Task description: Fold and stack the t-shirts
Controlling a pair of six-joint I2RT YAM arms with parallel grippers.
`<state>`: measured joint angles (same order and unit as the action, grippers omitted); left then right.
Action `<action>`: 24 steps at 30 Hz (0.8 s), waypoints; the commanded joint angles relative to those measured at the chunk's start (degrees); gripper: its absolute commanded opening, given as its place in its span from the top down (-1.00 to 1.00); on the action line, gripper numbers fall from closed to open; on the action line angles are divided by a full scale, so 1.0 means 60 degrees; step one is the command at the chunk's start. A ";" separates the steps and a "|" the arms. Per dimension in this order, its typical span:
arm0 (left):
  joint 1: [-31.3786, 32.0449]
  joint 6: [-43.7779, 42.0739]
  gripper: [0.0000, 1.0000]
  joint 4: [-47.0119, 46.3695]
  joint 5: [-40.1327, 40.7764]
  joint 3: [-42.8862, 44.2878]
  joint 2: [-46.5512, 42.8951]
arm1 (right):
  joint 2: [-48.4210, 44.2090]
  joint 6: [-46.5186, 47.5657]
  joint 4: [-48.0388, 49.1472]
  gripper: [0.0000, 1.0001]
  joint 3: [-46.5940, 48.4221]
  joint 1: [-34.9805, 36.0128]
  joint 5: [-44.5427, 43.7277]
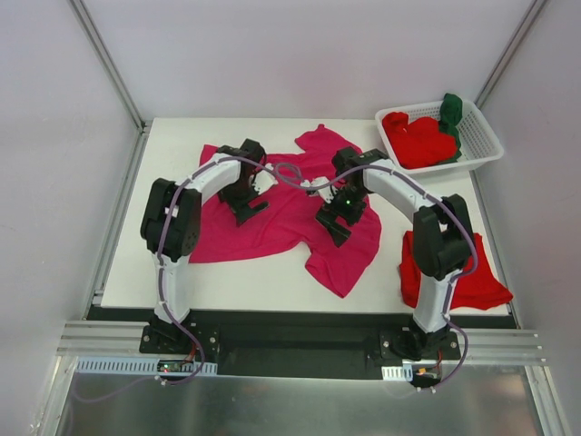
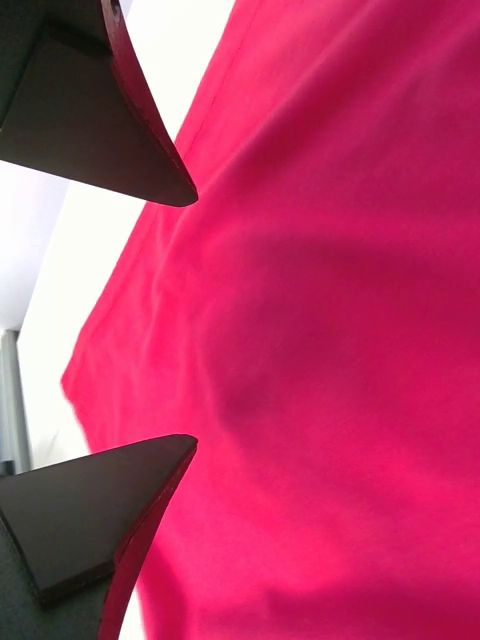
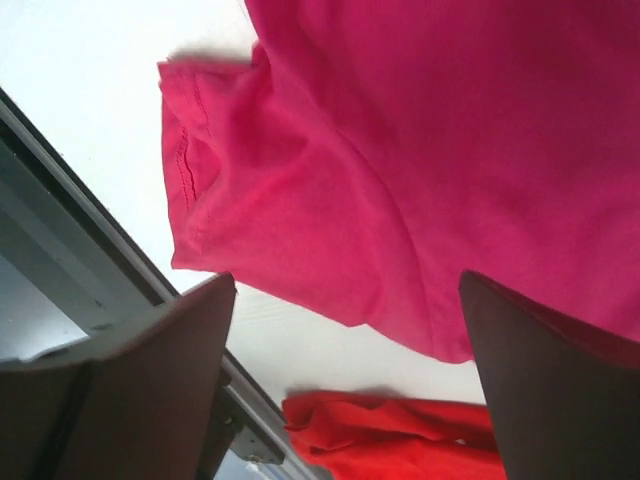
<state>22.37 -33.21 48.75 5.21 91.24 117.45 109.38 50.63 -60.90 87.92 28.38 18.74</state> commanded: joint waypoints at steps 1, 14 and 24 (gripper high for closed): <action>-0.0227 0.0115 -0.99 0.0253 0.0303 -0.0673 -0.1131 | 0.0079 -0.0045 0.0512 -0.96 0.0712 0.0250 0.1241; -0.1487 -0.0075 -0.98 0.0253 0.0786 -0.1057 -0.1557 | 0.1559 0.0482 0.0162 -0.93 0.0332 0.0470 0.1329; -0.1487 -0.0075 -0.99 0.0239 0.0816 -0.1013 -0.1631 | 0.1531 0.1316 -0.2006 -0.93 0.0362 0.0455 0.1388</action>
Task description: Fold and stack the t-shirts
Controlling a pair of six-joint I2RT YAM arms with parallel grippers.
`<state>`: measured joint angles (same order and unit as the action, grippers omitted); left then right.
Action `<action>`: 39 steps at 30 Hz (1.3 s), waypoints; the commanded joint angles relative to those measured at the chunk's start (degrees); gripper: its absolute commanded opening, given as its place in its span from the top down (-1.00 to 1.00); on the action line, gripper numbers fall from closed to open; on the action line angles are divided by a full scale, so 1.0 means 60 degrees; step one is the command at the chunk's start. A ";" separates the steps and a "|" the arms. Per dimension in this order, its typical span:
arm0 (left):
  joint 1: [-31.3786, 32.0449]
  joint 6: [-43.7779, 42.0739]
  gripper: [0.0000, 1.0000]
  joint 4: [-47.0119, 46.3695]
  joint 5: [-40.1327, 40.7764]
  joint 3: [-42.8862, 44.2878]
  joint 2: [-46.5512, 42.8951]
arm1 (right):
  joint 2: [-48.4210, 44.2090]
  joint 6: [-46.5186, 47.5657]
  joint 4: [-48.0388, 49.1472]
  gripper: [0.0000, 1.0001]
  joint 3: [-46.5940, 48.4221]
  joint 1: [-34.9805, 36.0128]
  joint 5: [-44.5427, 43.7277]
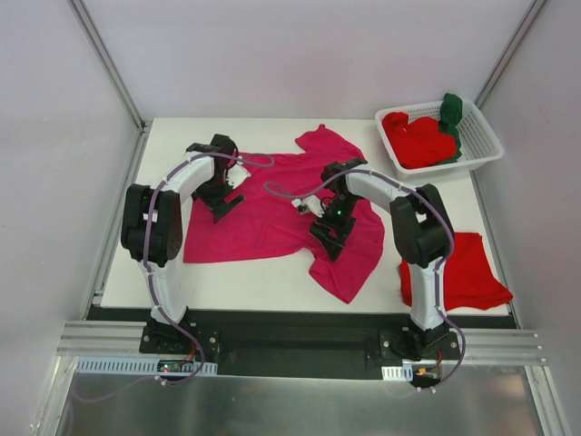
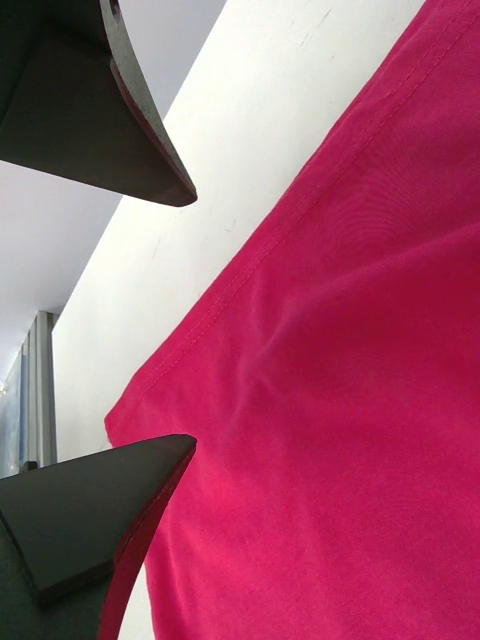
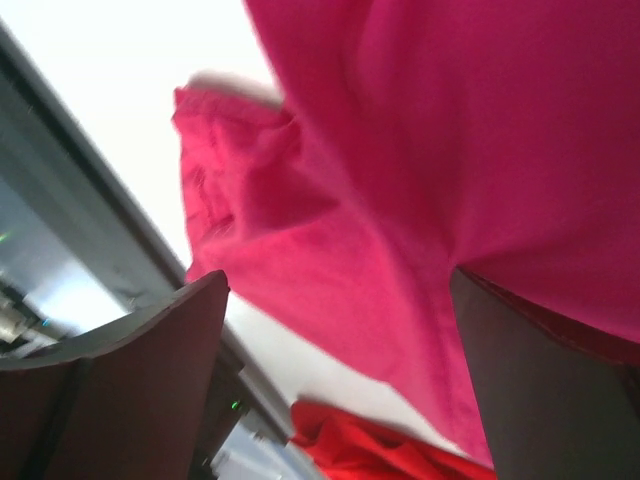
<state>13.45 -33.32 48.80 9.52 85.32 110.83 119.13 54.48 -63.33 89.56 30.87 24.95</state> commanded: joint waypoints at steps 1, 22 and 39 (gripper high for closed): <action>0.0028 -0.0057 -0.99 0.0246 0.0098 -0.0025 -0.0527 | -0.0123 0.0734 -0.1734 -0.93 0.0016 0.0026 0.0339; 0.0131 -0.0189 -0.99 0.0232 0.0215 -0.0303 -0.0805 | 0.1517 0.2903 -0.4886 -0.98 0.0706 -0.0180 0.2388; 0.0365 -0.0218 -0.98 0.0246 -0.0063 0.0048 -0.0717 | 0.0274 0.2040 -0.3875 -0.93 -0.0193 -0.0223 0.2186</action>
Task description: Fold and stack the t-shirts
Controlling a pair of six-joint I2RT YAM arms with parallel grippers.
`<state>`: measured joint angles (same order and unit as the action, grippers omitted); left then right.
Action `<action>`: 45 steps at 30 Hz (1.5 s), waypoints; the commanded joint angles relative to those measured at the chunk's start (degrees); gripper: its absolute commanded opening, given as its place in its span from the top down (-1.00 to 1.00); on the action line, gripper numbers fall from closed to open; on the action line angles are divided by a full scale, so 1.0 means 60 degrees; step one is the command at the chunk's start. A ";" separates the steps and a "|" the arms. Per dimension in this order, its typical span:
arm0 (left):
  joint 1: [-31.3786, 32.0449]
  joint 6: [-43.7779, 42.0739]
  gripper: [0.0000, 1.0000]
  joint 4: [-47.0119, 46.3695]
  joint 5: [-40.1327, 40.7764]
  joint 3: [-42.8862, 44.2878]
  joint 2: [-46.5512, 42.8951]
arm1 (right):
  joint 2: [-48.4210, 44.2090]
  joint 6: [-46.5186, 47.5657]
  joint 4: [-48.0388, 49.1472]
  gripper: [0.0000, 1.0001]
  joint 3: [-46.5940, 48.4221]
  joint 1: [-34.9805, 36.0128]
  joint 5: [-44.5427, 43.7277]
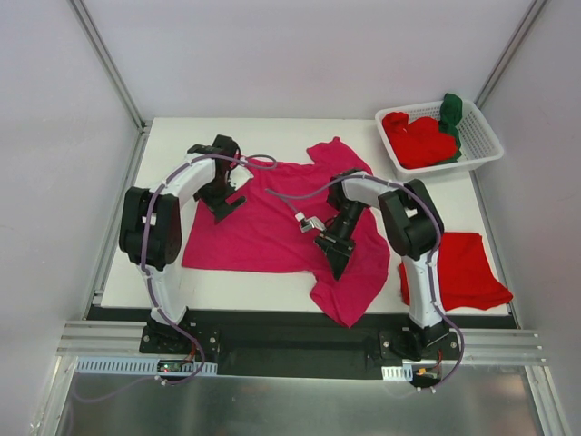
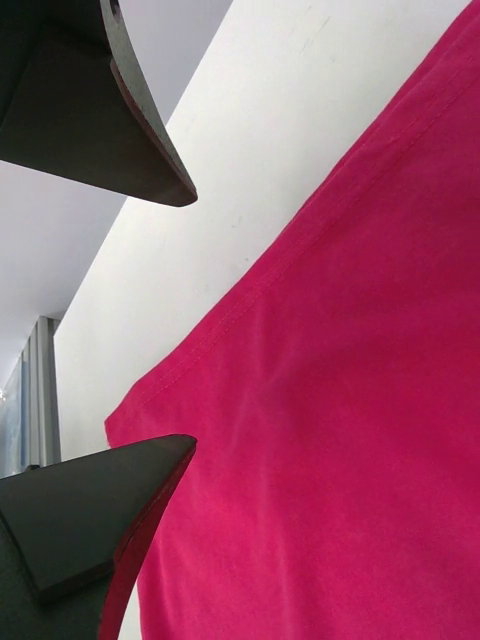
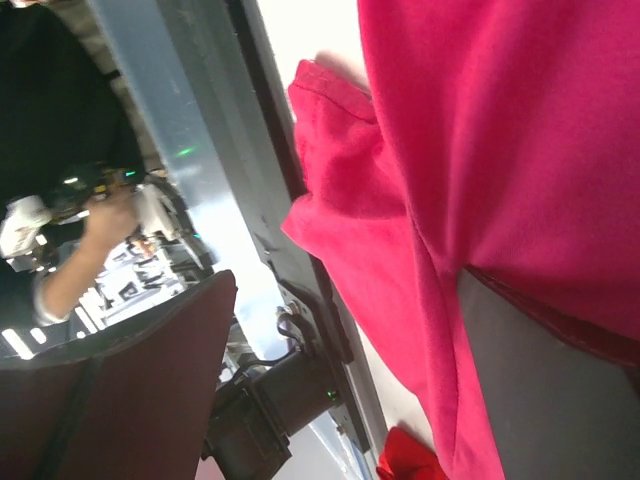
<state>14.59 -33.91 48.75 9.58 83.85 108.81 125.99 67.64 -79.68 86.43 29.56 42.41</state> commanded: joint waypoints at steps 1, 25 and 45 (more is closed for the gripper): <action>0.0190 -0.0105 -0.99 0.0254 -0.0103 0.0292 -0.0396 | -0.1061 -0.0314 -0.0989 -0.93 0.0577 -0.0034 -0.1031; 0.1333 0.0188 -0.98 -0.1006 -0.1216 -0.4702 -0.1818 | 0.0402 -0.2586 0.5821 -0.93 0.4857 -0.0986 -0.7566; 0.1597 0.0232 -0.98 -0.0889 -0.0953 -0.6212 -0.2652 | 0.0607 -0.2367 0.9265 -0.93 0.3612 -0.1001 -0.8914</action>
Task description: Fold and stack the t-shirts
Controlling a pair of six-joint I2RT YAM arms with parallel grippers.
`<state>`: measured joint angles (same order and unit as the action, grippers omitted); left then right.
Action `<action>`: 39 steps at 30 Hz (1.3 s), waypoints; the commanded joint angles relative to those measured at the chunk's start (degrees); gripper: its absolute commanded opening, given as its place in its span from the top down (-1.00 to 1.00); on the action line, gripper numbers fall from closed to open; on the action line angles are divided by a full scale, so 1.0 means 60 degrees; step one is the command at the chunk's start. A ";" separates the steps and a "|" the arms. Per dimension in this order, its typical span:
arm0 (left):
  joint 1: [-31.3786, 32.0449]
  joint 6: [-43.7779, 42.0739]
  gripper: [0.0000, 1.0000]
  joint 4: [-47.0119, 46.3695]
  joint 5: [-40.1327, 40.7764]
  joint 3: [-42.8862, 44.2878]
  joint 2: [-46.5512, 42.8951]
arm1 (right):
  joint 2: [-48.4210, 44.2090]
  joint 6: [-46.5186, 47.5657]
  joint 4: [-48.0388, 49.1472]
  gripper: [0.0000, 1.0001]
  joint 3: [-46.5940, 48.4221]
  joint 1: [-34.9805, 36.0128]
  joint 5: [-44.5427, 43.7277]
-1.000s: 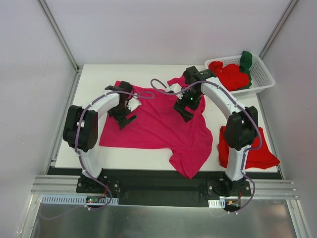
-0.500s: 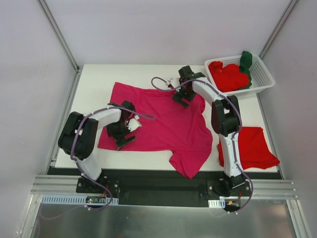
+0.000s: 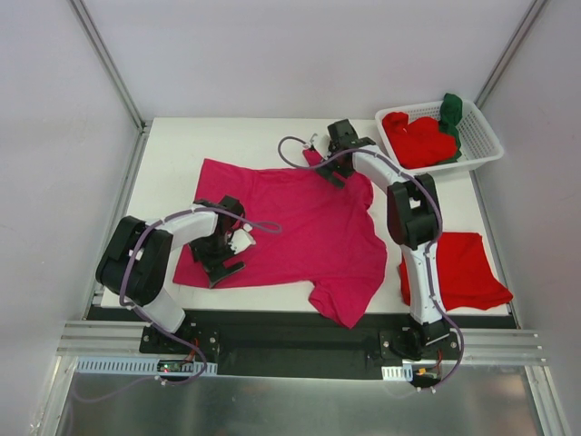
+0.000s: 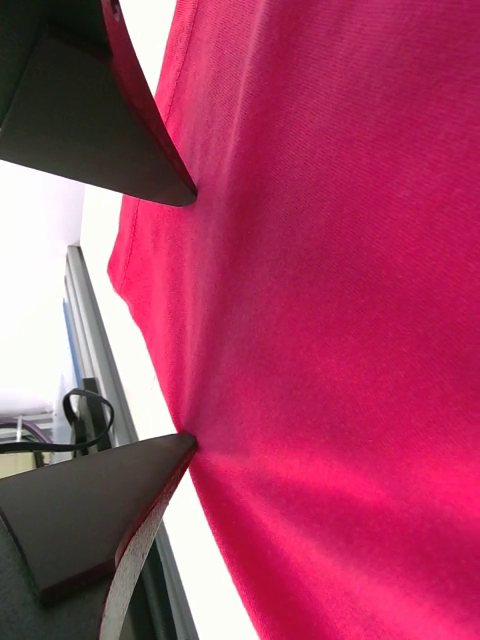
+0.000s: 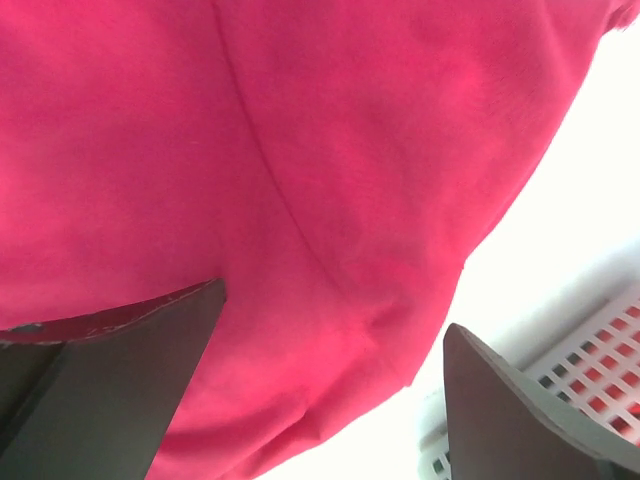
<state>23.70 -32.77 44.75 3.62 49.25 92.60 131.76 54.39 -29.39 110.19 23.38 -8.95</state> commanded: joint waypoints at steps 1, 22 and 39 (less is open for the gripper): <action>0.0063 0.0028 -0.99 -0.0193 0.0056 -0.0431 0.0065 | -0.0209 -0.0115 0.0913 -0.93 -0.0319 0.0073 -0.0383; 0.0078 0.0145 -0.99 0.0070 -0.0149 0.0214 0.0270 | 0.0422 0.1261 0.3768 -0.93 -0.1006 0.0557 -0.3019; -0.0448 0.0439 -0.99 0.0115 0.0437 0.3389 0.0666 | -0.1071 0.0969 0.1969 -0.93 -0.0641 0.0616 -0.2273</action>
<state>23.07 -30.89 45.58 4.84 60.49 96.25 131.87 61.93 -13.65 103.96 26.92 -24.53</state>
